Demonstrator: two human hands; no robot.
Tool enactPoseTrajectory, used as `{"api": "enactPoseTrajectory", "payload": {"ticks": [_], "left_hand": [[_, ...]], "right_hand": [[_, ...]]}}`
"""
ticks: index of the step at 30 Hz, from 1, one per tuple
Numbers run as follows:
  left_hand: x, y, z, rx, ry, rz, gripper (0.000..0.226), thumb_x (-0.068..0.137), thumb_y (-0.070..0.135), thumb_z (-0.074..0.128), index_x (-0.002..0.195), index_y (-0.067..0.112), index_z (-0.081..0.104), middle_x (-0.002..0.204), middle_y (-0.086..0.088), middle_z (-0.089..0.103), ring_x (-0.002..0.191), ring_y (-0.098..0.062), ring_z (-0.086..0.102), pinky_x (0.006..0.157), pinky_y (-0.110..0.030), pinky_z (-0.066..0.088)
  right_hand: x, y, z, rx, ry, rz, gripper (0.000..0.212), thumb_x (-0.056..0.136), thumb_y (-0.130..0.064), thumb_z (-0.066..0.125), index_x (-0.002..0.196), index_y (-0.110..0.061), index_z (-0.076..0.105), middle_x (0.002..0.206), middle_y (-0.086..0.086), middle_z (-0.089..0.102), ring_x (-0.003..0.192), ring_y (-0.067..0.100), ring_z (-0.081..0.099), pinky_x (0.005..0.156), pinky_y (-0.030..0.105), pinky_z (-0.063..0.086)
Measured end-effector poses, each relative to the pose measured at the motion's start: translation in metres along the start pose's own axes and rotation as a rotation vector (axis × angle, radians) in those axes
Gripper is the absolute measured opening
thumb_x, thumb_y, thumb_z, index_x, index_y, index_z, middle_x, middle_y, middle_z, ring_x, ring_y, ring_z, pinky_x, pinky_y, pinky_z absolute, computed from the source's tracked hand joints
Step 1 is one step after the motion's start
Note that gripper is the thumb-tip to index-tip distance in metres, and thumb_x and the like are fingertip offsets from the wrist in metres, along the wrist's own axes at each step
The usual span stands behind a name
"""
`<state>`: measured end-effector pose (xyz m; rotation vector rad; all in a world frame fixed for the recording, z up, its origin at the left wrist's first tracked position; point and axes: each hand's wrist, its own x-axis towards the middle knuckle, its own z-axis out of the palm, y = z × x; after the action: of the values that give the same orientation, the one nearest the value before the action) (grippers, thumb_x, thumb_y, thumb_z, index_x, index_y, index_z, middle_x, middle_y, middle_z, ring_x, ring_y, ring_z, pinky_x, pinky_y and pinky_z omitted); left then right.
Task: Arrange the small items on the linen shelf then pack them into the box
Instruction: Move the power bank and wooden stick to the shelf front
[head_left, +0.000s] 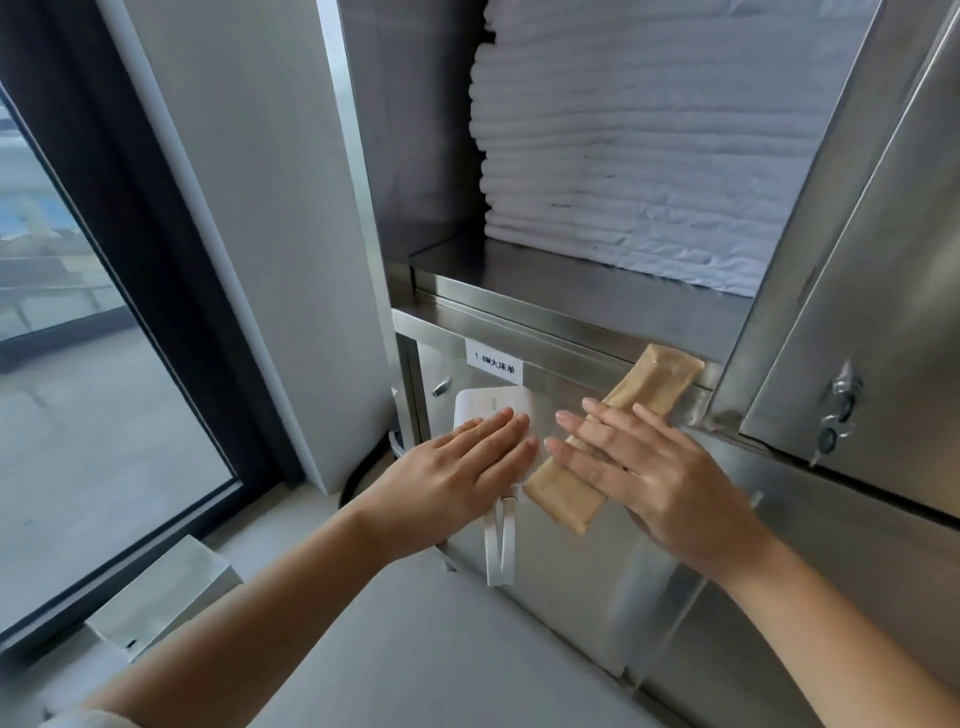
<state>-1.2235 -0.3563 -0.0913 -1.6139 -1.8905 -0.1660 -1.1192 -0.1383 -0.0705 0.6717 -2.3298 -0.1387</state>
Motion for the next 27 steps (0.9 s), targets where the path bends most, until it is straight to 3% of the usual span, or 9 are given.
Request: {"api": "enactPoseTrajectory", "payload": {"ticks": [2, 7, 10, 17, 22, 25, 27], "left_hand": [[0.012, -0.024, 0.014, 0.006, -0.004, 0.013, 0.038, 0.084, 0.006, 0.066, 0.121, -0.002, 0.06, 0.125, -0.019, 0.058, 0.118, -0.032, 0.053, 0.092, -0.042, 0.049], [0.035, -0.073, 0.041, 0.005, 0.012, 0.012, 0.032, 0.092, 0.014, 0.052, 0.117, -0.003, 0.063, 0.122, -0.02, 0.06, 0.115, -0.033, 0.056, 0.091, -0.041, 0.05], [0.041, -0.101, 0.056, -0.008, -0.019, 0.021, 0.033, 0.085, 0.012, 0.061, 0.115, -0.004, 0.063, 0.12, -0.021, 0.061, 0.112, -0.035, 0.058, 0.087, -0.042, 0.051], [0.046, -0.172, 0.086, -0.062, -0.067, 0.061, 0.049, 0.069, 0.003, 0.079, 0.114, -0.005, 0.063, 0.119, -0.022, 0.061, 0.111, -0.036, 0.057, 0.082, -0.043, 0.054], [0.049, -0.239, 0.111, -0.114, 0.009, 0.183, 0.026, 0.087, -0.002, 0.058, 0.111, -0.007, 0.064, 0.117, -0.024, 0.061, 0.108, -0.037, 0.059, 0.077, -0.043, 0.056], [0.054, -0.276, 0.124, -0.122, 0.054, 0.233, 0.043, 0.1, 0.006, 0.024, 0.111, -0.005, 0.065, 0.117, -0.021, 0.062, 0.108, -0.034, 0.06, 0.079, -0.039, 0.056], [0.057, -0.296, 0.134, -0.14, 0.071, 0.259, 0.046, 0.101, 0.008, 0.022, 0.111, -0.005, 0.065, 0.116, -0.022, 0.062, 0.108, -0.034, 0.06, 0.079, -0.04, 0.056]], "right_hand": [[0.013, 0.022, 0.016, -0.005, 0.006, 0.004, 0.048, 0.081, 0.004, 0.043, 0.124, -0.015, 0.052, 0.123, 0.013, 0.06, 0.111, 0.036, 0.058, 0.08, 0.053, 0.053], [0.04, 0.061, 0.049, -0.037, -0.01, 0.018, 0.045, 0.082, 0.001, 0.042, 0.121, -0.013, 0.059, 0.123, 0.011, 0.061, 0.11, 0.035, 0.059, 0.08, 0.051, 0.052], [0.051, 0.074, 0.068, -0.04, -0.028, 0.037, 0.041, 0.096, -0.007, 0.028, 0.119, -0.013, 0.061, 0.121, 0.011, 0.062, 0.109, 0.034, 0.059, 0.08, 0.051, 0.052], [0.09, 0.096, 0.122, -0.117, -0.077, 0.12, 0.053, 0.101, -0.012, 0.012, 0.118, -0.014, 0.062, 0.12, 0.01, 0.063, 0.107, 0.033, 0.061, 0.082, 0.049, 0.052], [0.129, 0.103, 0.16, -0.132, -0.086, 0.211, 0.055, 0.102, -0.01, 0.009, 0.119, -0.014, 0.061, 0.12, 0.01, 0.063, 0.108, 0.032, 0.061, 0.083, 0.048, 0.052], [0.151, 0.108, 0.179, -0.146, -0.086, 0.254, 0.052, 0.101, -0.007, 0.013, 0.118, -0.013, 0.062, 0.118, 0.01, 0.064, 0.107, 0.032, 0.061, 0.083, 0.047, 0.052], [0.163, 0.112, 0.189, -0.158, -0.09, 0.282, 0.054, 0.102, -0.008, 0.011, 0.118, -0.012, 0.063, 0.117, 0.01, 0.065, 0.107, 0.032, 0.062, 0.082, 0.048, 0.052]]}}
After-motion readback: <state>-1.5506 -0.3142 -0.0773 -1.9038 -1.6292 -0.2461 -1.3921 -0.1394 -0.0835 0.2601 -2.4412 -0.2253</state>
